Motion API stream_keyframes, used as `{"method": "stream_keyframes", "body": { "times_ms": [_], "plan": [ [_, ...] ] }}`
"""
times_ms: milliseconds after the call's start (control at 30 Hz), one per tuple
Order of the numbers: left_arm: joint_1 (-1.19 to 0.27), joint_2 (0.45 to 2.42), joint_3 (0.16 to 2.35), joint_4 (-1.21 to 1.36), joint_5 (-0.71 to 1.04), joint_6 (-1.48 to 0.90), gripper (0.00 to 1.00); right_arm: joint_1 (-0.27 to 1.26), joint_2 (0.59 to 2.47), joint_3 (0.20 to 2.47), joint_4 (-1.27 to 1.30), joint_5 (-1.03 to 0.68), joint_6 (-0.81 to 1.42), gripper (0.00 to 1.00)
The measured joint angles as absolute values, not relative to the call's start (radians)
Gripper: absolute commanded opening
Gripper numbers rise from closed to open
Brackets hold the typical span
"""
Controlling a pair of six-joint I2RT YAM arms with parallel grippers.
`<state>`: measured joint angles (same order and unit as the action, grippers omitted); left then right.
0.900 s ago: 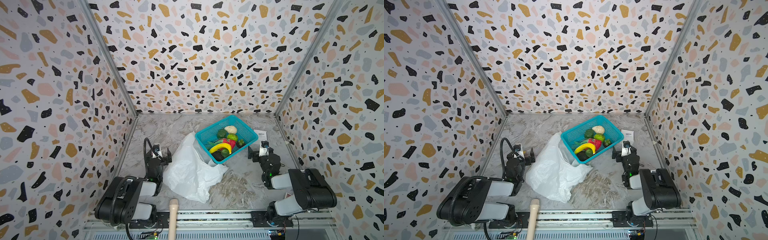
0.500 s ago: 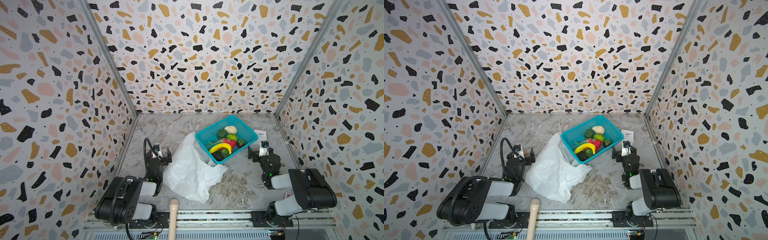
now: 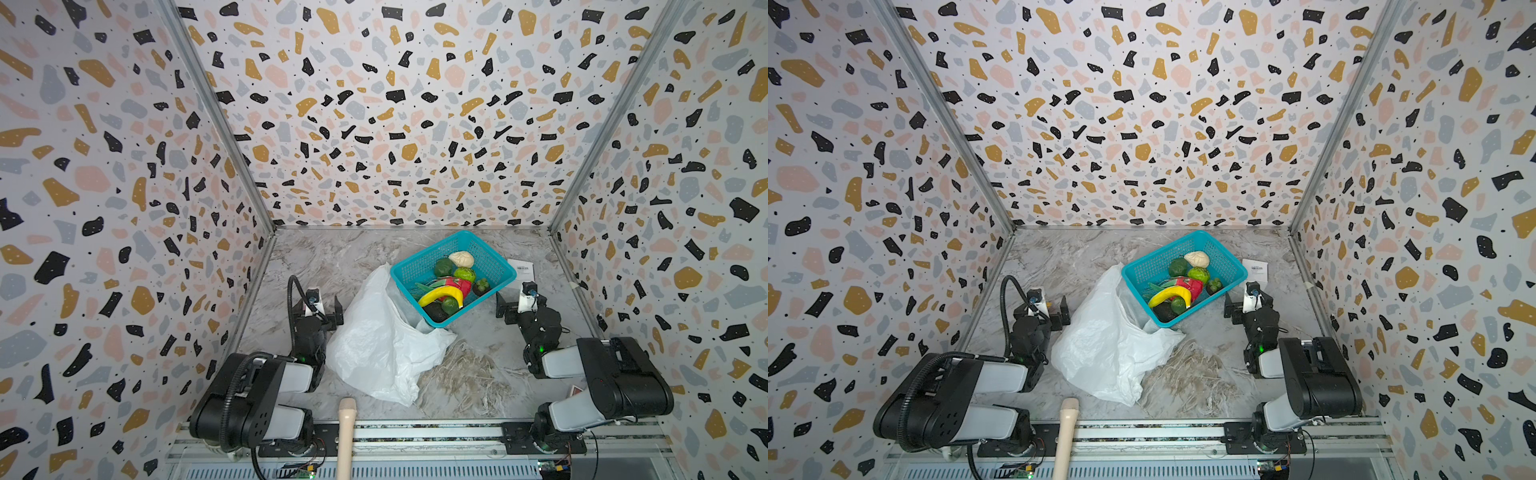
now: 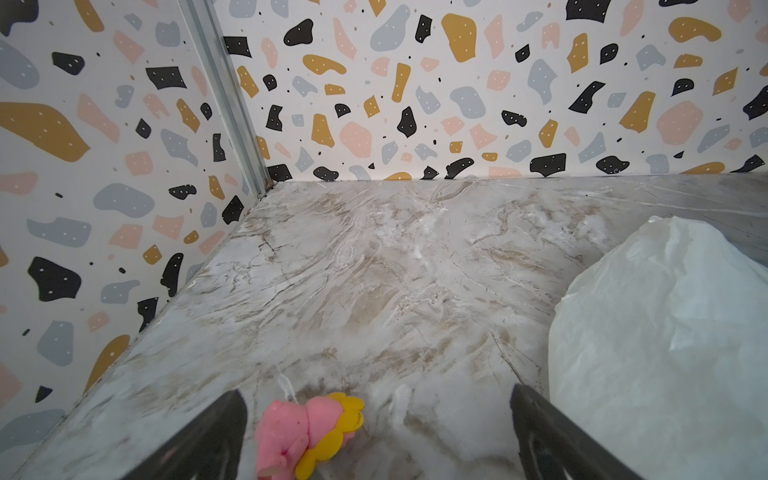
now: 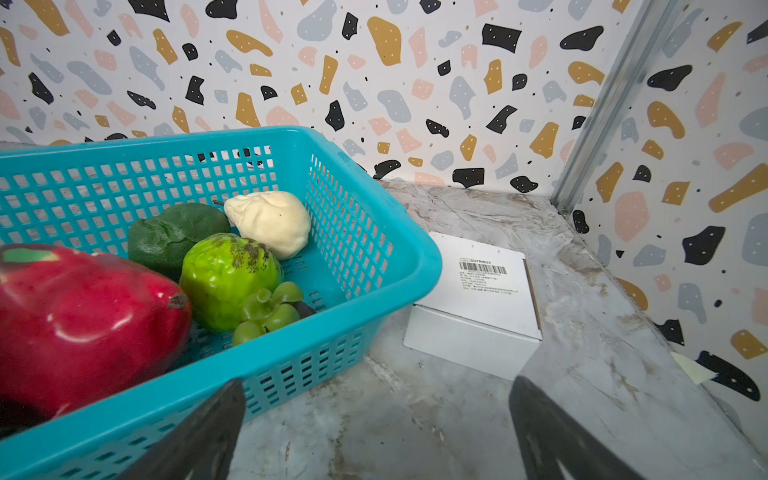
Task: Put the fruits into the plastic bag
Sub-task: 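Move the left gripper to the bag rim while the right gripper approaches the basket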
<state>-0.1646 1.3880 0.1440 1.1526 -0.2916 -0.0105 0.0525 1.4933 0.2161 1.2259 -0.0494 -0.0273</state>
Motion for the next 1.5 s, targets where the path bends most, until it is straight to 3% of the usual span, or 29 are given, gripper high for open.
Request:
{"method": "stream_keyframes", "body": {
  "times_ms": [533, 633, 733, 900, 1100, 1333, 1500],
  "plan": [
    [-0.175, 1.389, 0.146, 1.149, -0.327, -0.015, 1.00, 0.040, 1.493, 0.218, 1.213, -0.076, -0.024, 0.99],
    [-0.175, 1.363, 0.258, 0.934, -0.403, -0.041, 0.99, 0.069, 1.452, 0.311, 0.996, -0.032, -0.023, 0.99],
    [-0.168, 1.363, 0.515, 0.694, -0.428, -0.063, 1.00, 0.094, 1.412, 0.493, 0.753, 0.057, 0.066, 0.87],
    [-0.165, 1.331, 0.728, 0.524, -0.421, -0.127, 0.99, 0.194, 1.301, 0.662, 0.561, 0.176, 0.299, 0.86],
    [-0.204, 1.382, 0.923, 0.219, -0.279, -0.224, 0.99, 0.390, 1.274, 0.692, 0.348, 0.259, 0.415, 0.86],
    [-0.375, 1.468, 1.024, -0.031, -0.089, -0.216, 1.00, 0.390, 1.266, 0.728, 0.179, 0.276, 0.450, 0.87],
    [-0.429, 1.534, 1.061, -0.173, -0.049, -0.186, 1.00, 0.384, 1.263, 0.781, 0.150, 0.285, 0.446, 0.89]
  ]
}}
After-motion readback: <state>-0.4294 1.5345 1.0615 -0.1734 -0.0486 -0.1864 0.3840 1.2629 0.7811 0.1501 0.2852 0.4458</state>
